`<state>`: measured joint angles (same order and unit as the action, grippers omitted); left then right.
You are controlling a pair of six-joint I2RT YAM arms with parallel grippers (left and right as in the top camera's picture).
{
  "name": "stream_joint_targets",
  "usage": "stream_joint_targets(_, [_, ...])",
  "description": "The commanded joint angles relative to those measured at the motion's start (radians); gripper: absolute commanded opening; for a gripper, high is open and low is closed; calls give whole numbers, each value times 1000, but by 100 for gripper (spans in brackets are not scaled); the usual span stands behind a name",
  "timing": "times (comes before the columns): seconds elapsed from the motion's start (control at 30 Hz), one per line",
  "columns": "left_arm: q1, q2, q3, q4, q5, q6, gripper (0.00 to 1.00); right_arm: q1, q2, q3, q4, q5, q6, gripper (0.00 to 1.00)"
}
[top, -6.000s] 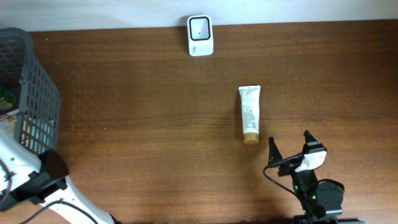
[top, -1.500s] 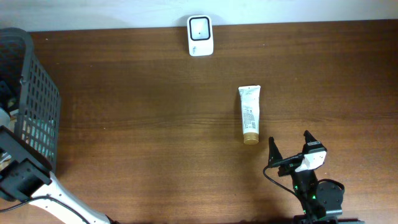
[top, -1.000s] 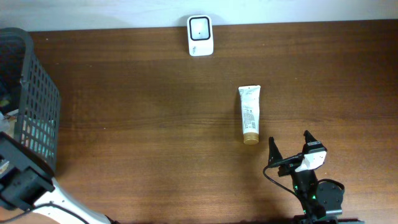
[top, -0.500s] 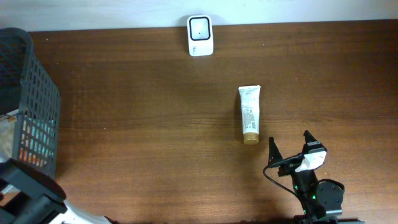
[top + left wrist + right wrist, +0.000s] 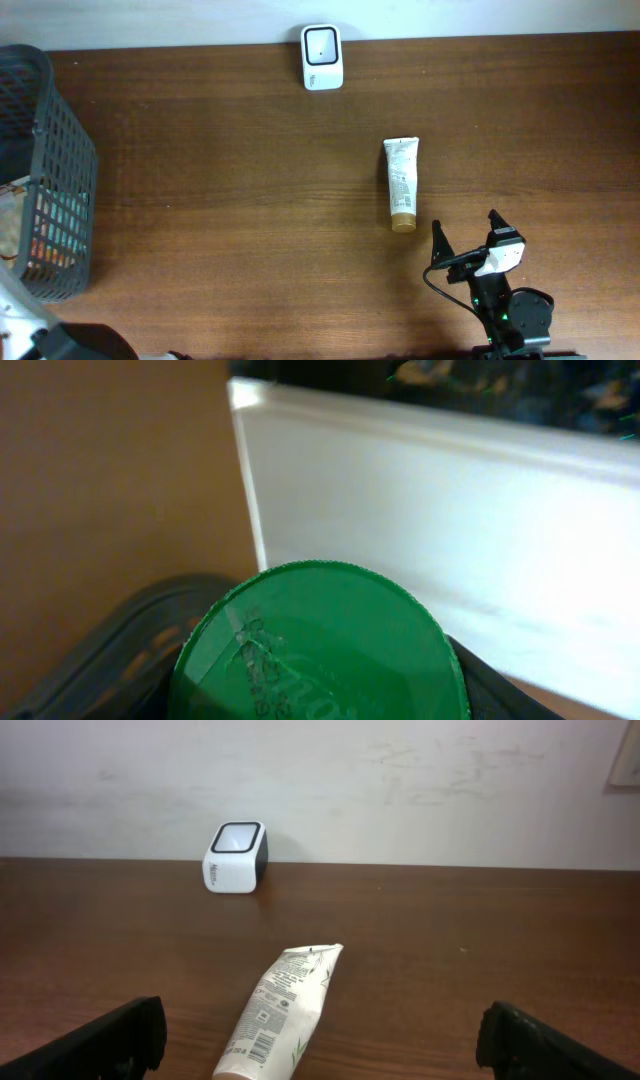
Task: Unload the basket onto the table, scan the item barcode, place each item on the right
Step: 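Lift the jar out and carry it beside the white tube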
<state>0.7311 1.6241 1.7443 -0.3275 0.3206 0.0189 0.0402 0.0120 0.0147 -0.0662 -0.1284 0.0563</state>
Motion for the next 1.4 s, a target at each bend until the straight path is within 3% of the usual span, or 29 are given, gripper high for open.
stream_joint_targets(0.0, [-61,-87,7,-11,110,-56,61,7,-5,-8,-1,6,3,98])
stream_joint_targets(0.4, [-459,-125,7,-256,107,-57,64,7,-5,-8,-1,6,3,98])
stream_joint_targets(0.7, [-867,-54,6,-456,-29,-56,67,7,-5,-8,-1,6,3,98])
stream_joint_targets(0.93, [-1072,126,6,-476,-30,-56,66,7,-5,-8,-1,6,3,98])
stream_joint_targets(1.37, [-1238,410,6,-353,-61,-56,65,7,-5,-8,-1,6,3,98])
